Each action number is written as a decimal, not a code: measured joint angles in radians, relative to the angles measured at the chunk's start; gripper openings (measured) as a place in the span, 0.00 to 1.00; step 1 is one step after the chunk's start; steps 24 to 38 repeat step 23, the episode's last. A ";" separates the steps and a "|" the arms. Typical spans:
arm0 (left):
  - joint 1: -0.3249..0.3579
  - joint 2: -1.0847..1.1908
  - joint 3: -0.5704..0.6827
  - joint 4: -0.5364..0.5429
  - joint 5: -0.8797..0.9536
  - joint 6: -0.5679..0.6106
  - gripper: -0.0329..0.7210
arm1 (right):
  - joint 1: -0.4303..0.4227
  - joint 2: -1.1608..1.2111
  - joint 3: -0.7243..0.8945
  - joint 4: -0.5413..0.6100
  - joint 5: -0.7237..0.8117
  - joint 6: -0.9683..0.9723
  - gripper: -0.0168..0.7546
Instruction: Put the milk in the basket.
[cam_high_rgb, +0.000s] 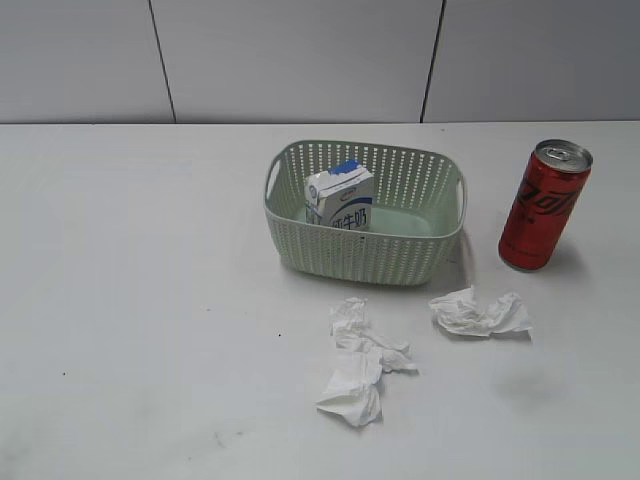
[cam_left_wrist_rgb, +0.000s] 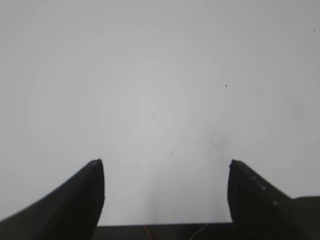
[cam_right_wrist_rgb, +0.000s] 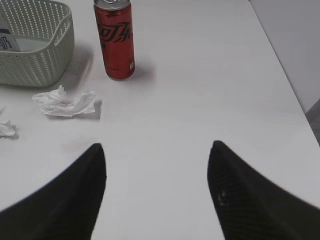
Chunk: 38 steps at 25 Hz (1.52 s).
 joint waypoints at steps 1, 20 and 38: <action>0.000 -0.041 0.009 0.000 -0.019 0.001 0.80 | 0.000 0.000 0.000 0.000 0.000 0.000 0.67; 0.000 -0.509 0.029 0.005 -0.045 0.003 0.79 | 0.000 0.000 0.000 0.000 0.000 0.000 0.67; 0.000 -0.509 0.029 0.005 -0.045 0.003 0.79 | 0.000 0.000 0.000 0.000 0.000 0.000 0.67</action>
